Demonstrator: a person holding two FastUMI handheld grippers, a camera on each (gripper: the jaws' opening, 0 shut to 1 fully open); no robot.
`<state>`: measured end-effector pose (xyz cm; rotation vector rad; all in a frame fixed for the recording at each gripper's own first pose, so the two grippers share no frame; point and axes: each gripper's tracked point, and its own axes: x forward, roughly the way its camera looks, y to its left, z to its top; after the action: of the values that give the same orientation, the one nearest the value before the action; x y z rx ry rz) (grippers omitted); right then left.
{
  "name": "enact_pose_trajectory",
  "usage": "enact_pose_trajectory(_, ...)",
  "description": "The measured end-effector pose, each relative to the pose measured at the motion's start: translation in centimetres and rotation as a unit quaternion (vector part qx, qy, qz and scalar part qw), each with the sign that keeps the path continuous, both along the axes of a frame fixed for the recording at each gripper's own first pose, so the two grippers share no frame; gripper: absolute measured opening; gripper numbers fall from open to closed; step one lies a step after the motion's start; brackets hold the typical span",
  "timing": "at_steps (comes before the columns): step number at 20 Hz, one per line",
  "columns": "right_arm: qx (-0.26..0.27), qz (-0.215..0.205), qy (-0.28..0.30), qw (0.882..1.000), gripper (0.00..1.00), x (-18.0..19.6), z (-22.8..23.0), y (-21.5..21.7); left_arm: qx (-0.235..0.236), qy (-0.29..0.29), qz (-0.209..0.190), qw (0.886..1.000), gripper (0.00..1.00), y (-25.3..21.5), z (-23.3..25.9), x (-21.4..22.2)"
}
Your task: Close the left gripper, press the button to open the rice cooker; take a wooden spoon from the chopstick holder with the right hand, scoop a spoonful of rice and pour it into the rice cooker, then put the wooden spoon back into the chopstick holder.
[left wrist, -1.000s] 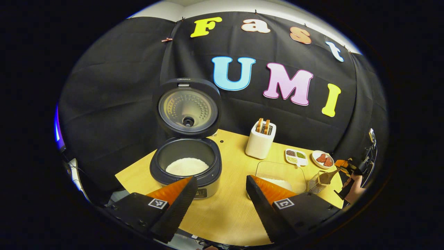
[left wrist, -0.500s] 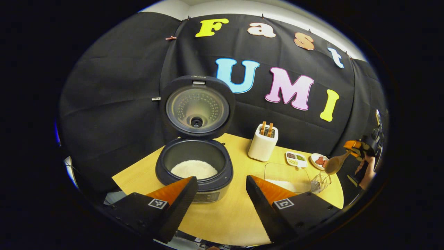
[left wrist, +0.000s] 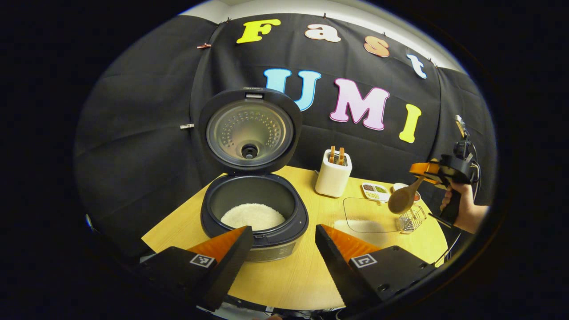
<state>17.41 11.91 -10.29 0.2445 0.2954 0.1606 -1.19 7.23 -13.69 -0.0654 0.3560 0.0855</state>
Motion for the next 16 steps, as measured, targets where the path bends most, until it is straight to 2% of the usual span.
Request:
enact_pose_trajectory(5,-0.069,0.023,0.009,0.997,0.18,0.6,-5.5,1.7,0.018,0.029,-0.015,0.999,0.95,1.6,-2.8,-0.2)
enact_pose_trajectory(9,-0.097,0.02,0.041,0.994,0.18,0.1,-9.6,1.4,0.003,0.044,-0.016,0.999,0.95,2.2,-4.6,-0.3)
enact_pose_trajectory(13,-0.091,0.017,0.057,0.994,0.18,-0.9,-11.3,2.9,-0.027,0.058,-0.021,0.998,0.96,2.2,-5.8,-0.3)
enact_pose_trajectory(16,-0.062,0.026,0.082,0.994,0.18,-1.9,-12.3,5.1,-0.031,0.061,-0.016,0.998,0.95,3.2,-5.8,-0.2)
